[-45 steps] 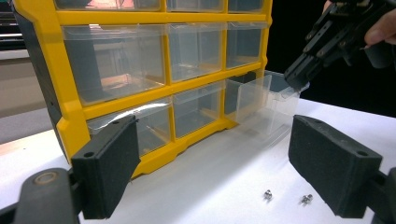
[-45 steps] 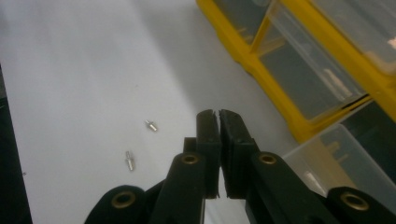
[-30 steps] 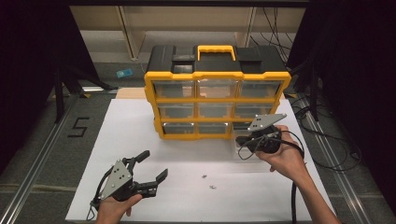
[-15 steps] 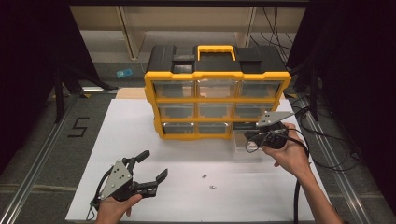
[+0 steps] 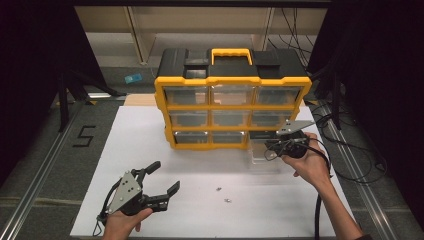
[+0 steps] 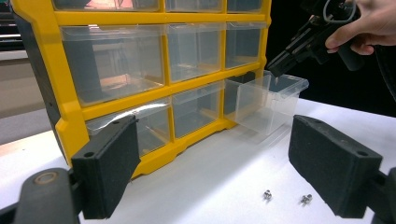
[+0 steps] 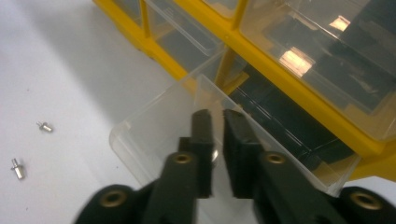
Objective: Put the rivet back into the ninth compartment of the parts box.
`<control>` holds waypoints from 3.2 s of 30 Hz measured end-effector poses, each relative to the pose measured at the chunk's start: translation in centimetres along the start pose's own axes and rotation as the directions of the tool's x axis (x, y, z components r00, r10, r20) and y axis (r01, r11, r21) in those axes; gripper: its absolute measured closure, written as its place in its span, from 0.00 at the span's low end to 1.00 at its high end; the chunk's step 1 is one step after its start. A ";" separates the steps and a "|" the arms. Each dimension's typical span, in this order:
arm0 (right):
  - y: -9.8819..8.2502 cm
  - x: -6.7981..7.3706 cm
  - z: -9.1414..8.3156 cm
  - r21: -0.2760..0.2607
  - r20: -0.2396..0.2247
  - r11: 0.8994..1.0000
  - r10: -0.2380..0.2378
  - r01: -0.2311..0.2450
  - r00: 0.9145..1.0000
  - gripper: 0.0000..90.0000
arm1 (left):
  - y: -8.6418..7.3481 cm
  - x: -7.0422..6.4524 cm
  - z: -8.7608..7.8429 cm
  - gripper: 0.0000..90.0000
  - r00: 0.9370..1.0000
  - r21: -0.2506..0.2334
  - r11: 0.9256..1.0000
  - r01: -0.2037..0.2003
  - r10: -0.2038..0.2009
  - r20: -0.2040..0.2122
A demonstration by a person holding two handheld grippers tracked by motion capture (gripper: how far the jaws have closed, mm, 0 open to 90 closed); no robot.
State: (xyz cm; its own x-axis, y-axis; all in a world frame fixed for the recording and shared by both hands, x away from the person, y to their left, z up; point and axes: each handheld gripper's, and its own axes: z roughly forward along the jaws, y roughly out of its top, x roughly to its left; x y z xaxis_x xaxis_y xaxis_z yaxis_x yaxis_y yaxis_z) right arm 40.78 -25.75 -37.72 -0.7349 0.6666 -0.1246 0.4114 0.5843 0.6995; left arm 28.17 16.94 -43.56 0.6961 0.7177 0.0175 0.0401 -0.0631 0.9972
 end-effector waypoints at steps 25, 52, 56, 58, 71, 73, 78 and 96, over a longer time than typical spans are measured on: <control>4.0 7.0 -1.2 -0.137 -0.095 0.978 -0.169 0.156 0.981 0.34 | 0.0 0.0 0.0 0.18 1.000 -0.003 1.000 0.005 -0.005 0.000; 2.2 12.8 4.5 0.084 -0.290 0.927 -0.329 0.367 0.899 0.33 | 0.0 0.0 -0.1 0.18 1.000 -0.004 1.000 0.006 -0.006 -0.001; 1.6 13.2 5.6 0.125 -0.316 0.916 -0.327 0.381 0.890 0.34 | 0.0 0.0 -0.1 0.18 1.000 -0.003 1.000 0.004 -0.004 -0.001; 1.3 13.4 6.1 0.150 -0.329 0.911 -0.320 0.384 0.889 0.35 | 0.0 0.0 -0.1 0.18 1.000 -0.004 1.000 0.005 -0.005 -0.001; 0.5 14.0 7.5 0.236 -0.373 0.882 -0.306 0.409 0.876 0.40 | 0.0 0.0 -0.1 0.18 1.000 -0.005 1.000 0.006 -0.006 -0.001; 0.3 14.0 7.7 0.241 -0.383 0.882 -0.297 0.405 0.875 0.42 | 0.0 0.0 -0.1 0.18 1.000 -0.005 1.000 0.006 -0.006 -0.001; -0.1 14.0 8.1 0.270 -0.392 0.875 -0.281 0.401 0.876 0.47 | 0.0 0.0 -0.1 0.18 1.000 -0.004 1.000 0.005 -0.005 -0.001; -0.5 13.5 9.3 0.272 -0.436 0.856 -0.297 0.439 0.850 0.91 | 0.0 -0.1 0.0 0.18 1.000 -0.004 1.000 0.002 -0.002 0.002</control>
State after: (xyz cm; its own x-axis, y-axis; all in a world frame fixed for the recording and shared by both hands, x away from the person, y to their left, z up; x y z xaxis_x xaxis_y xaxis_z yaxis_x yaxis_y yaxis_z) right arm 35.68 -12.77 -46.33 -0.9815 0.1912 -0.0070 0.1764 0.9189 0.3529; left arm 28.10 16.93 -43.52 0.6977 0.7163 0.0151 0.0389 -0.0590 0.9975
